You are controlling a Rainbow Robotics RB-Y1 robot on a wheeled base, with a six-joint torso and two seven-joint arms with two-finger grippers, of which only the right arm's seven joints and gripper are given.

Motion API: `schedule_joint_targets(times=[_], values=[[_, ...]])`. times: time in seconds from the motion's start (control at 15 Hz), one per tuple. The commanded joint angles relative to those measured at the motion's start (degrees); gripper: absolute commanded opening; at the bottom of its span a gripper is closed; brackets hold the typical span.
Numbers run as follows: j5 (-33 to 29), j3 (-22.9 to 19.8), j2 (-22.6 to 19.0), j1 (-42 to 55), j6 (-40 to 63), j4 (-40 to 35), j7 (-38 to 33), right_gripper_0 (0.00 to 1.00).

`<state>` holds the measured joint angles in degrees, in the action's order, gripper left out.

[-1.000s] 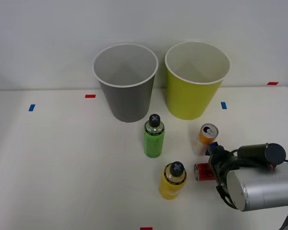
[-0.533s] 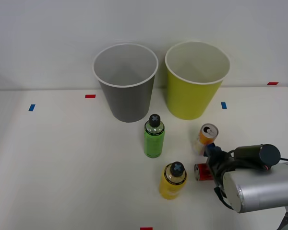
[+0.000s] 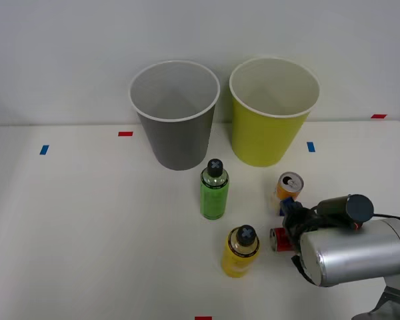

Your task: Put cans in the gray bin, plastic bottles in the light green bin

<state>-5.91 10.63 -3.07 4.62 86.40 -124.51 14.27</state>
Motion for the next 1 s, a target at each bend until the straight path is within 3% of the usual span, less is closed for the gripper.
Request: schedule_joint_targets(times=[0.07,0.27,0.33,0.4,1.0], values=[[-1.74,0.35,-0.54,-0.58,-0.01,1.47,1.64,0.93],[-3.59,1.76,-1.06,-0.49,-0.01,1.38,2.7,0.34],[-4.38,2.55,-1.5,-0.49,-0.01,1.29,2.96,0.09],[-4.73,2.81,-1.77,-0.49,-0.01,1.29,3.05,0.0],[-4.73,3.69,-2.47,-0.14,-0.01,-0.82,3.14,0.0]])
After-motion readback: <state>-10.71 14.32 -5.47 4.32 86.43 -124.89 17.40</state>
